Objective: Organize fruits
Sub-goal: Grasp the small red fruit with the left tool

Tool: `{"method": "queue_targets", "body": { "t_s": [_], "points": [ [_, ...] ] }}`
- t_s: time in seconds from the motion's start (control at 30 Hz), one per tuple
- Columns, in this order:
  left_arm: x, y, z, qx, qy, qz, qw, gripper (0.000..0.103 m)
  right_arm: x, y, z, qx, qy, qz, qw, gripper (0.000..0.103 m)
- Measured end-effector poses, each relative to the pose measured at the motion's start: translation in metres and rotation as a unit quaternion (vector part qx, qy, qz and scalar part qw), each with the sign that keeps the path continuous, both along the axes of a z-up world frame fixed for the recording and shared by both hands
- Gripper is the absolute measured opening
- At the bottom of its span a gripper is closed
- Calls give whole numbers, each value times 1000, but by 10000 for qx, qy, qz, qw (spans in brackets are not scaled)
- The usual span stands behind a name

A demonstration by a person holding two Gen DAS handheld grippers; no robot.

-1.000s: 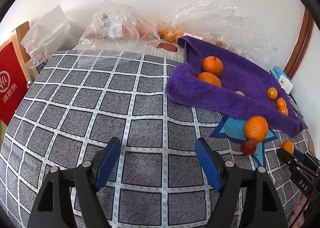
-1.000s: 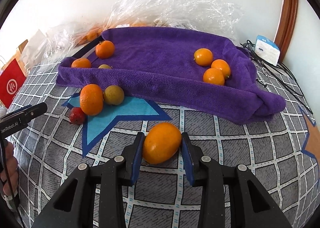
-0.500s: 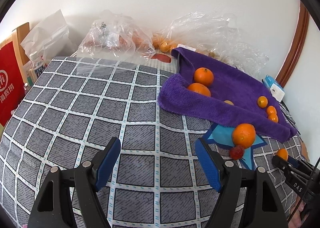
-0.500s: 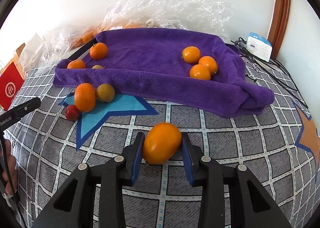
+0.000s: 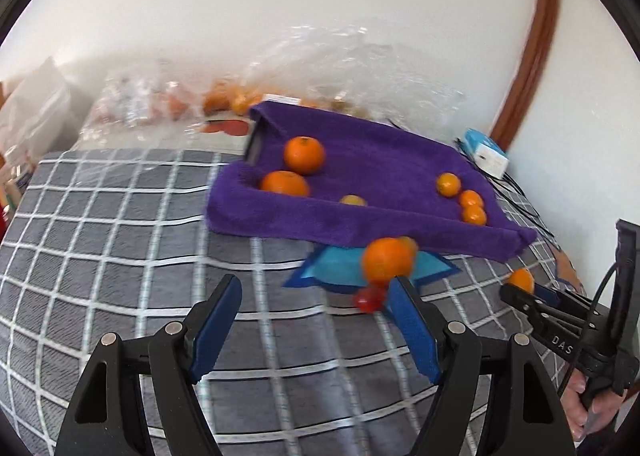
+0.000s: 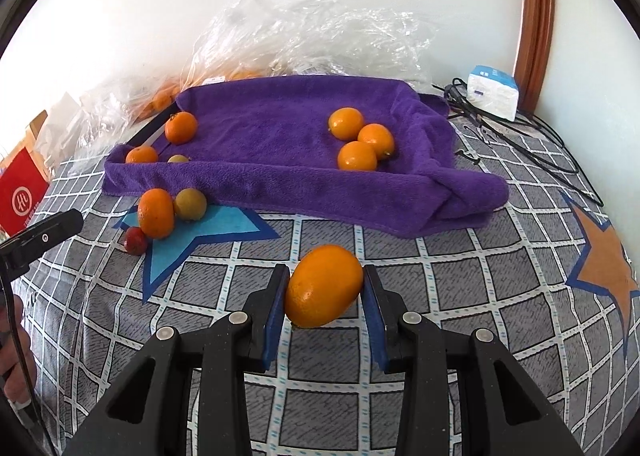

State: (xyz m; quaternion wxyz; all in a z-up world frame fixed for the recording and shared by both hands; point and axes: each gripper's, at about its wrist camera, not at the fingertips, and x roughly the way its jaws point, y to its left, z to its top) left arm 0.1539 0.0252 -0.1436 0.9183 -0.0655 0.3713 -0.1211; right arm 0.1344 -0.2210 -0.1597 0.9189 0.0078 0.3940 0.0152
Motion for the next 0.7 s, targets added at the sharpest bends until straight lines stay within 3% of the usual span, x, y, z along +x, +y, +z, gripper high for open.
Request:
{"method": "queue_targets", "body": {
  "t_s": [0.17, 0.23, 0.33, 0.53, 0.7],
  "points": [
    [6, -28, -7, 180, 160, -155, 9996, 72, -5, -14, 1, 44, -39, -84, 9999, 36],
    [9, -36, -12, 315, 271, -214, 9989, 59, -8, -20, 1, 35, -48, -114, 9999, 36],
    [14, -44, -20, 455, 407, -123, 9981, 48, -11, -27, 1, 49, -47, -138, 9999, 36],
    [19, -52, -29, 839, 482, 126, 9952, 32, -14, -31, -1, 8, -24, -111, 9999, 36],
    [20, -49, -28, 891, 469, 187, 9947, 20, -13, -27, -1, -4, -1, -43, 10000, 36]
  ]
}}
